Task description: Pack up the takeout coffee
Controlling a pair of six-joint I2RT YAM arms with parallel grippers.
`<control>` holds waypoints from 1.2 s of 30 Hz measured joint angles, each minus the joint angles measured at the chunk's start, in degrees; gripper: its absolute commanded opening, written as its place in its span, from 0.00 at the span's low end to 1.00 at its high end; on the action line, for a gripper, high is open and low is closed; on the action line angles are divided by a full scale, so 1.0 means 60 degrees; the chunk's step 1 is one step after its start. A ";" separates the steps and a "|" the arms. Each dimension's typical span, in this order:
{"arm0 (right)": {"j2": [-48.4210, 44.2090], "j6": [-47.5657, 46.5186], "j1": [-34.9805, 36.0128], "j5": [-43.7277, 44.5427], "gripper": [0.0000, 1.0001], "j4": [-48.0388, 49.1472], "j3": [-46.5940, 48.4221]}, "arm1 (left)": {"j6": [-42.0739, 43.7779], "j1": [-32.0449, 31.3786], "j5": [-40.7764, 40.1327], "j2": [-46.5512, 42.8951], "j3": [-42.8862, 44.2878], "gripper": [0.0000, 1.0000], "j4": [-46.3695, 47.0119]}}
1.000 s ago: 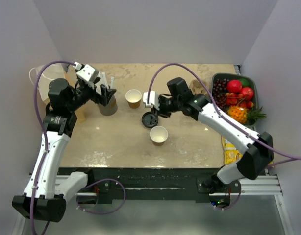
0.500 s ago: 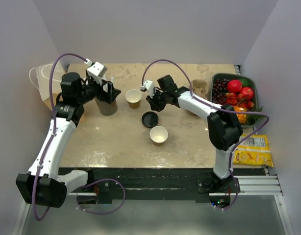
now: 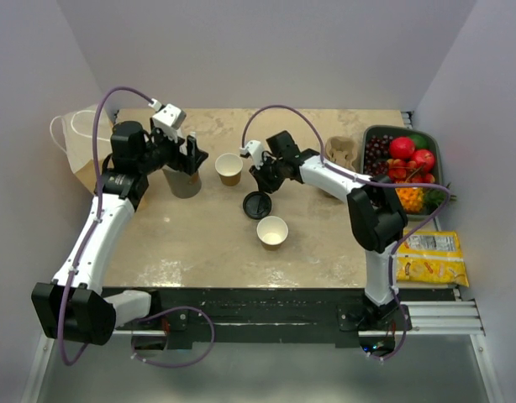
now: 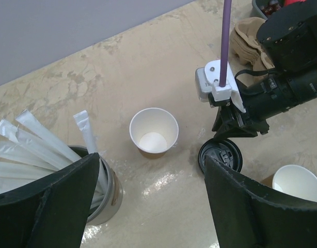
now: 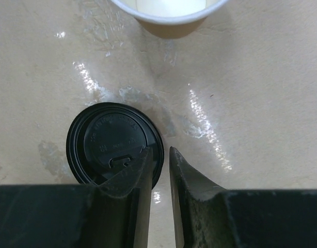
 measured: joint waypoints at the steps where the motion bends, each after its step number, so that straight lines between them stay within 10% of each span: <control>1: 0.0076 0.0036 0.0000 -0.0004 0.20 -0.0055 0.0000 | 0.0000 0.0000 -0.0022 0.0004 0.0000 0.86 -0.0004; 36: 0.0637 0.0117 0.0000 0.0240 0.15 -0.0576 0.0306 | 0.0000 0.0000 -0.0248 -0.0007 -0.0007 0.87 0.0353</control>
